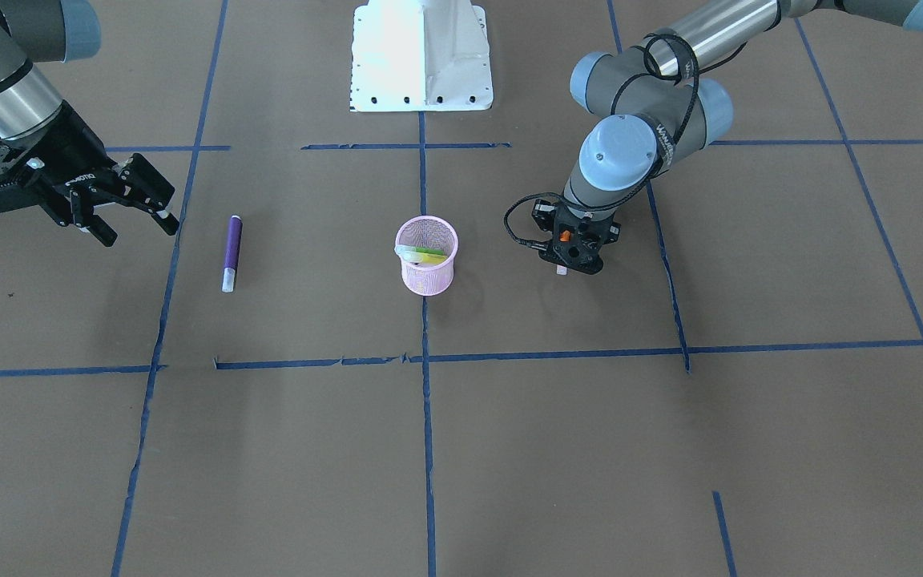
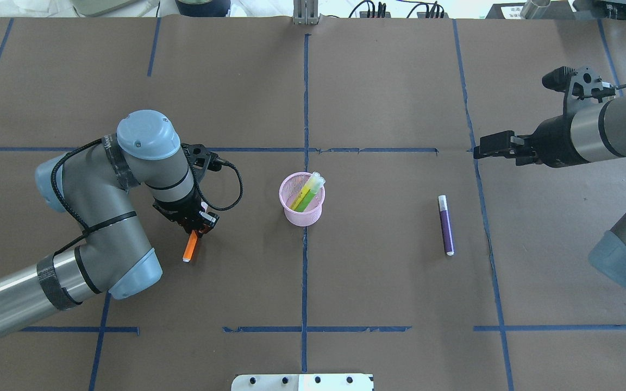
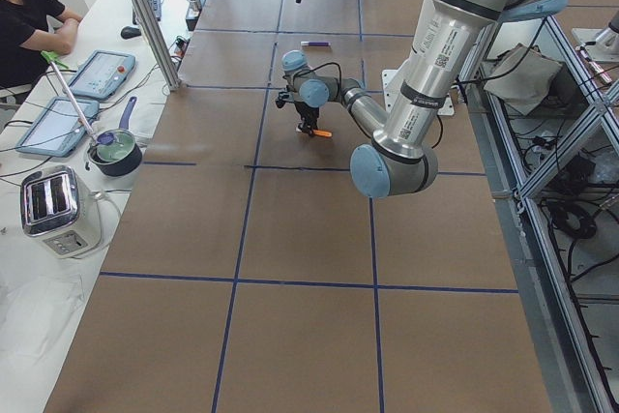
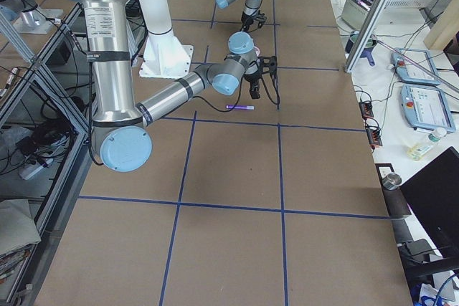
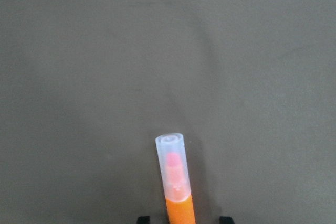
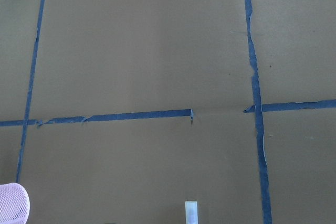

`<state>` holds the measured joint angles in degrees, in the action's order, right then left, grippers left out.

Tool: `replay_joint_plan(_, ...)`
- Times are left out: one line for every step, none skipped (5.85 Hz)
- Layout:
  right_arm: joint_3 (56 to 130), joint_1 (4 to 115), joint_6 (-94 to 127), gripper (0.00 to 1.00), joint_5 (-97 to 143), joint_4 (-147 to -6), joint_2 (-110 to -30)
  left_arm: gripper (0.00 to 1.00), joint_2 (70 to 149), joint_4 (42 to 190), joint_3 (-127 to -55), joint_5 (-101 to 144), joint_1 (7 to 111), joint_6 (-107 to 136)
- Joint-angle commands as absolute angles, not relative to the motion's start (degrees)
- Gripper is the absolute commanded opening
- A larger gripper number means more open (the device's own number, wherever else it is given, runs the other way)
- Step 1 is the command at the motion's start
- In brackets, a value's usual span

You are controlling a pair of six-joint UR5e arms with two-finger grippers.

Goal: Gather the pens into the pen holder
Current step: 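Close the left gripper on the orange marker, then lift the orange marker upright with the left gripper over the pink cup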

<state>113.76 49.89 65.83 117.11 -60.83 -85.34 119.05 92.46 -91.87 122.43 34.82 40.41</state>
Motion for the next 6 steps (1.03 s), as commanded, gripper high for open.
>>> replay_joint_plan(113.7, 49.9, 65.8, 1.0, 116.9, -60.7, -85.3, 0.0, 119.3, 93.5, -92.4, 122.4, 34.8, 40.9)
replay_joint_plan(113.7, 49.9, 65.8, 1.0, 117.0, -60.7, -85.3, 0.0, 119.9, 96.6, -92.9, 122.3, 35.3, 42.0)
replay_joint_plan(113.7, 49.9, 65.8, 1.0, 117.0, -60.7, -85.3, 0.0, 121.1, 103.5, -93.6, 121.9, 35.5, 51.1)
replay_joint_plan(113.7, 49.9, 65.8, 1.0, 117.0, -60.7, -85.3, 0.0, 121.5, 108.9, -96.4, 115.1, 35.3, 55.0)
replay_joint_plan(113.6, 50.0, 65.8, 1.0, 117.0, -60.7, -85.3, 0.0, 122.2, 109.0, -102.2, 105.1, 34.6, 60.2)
replay_joint_plan(113.6, 50.0, 65.8, 1.0, 117.0, -60.7, -85.4, 0.0, 122.6, 109.2, -105.9, 91.8, 29.1, 61.2)
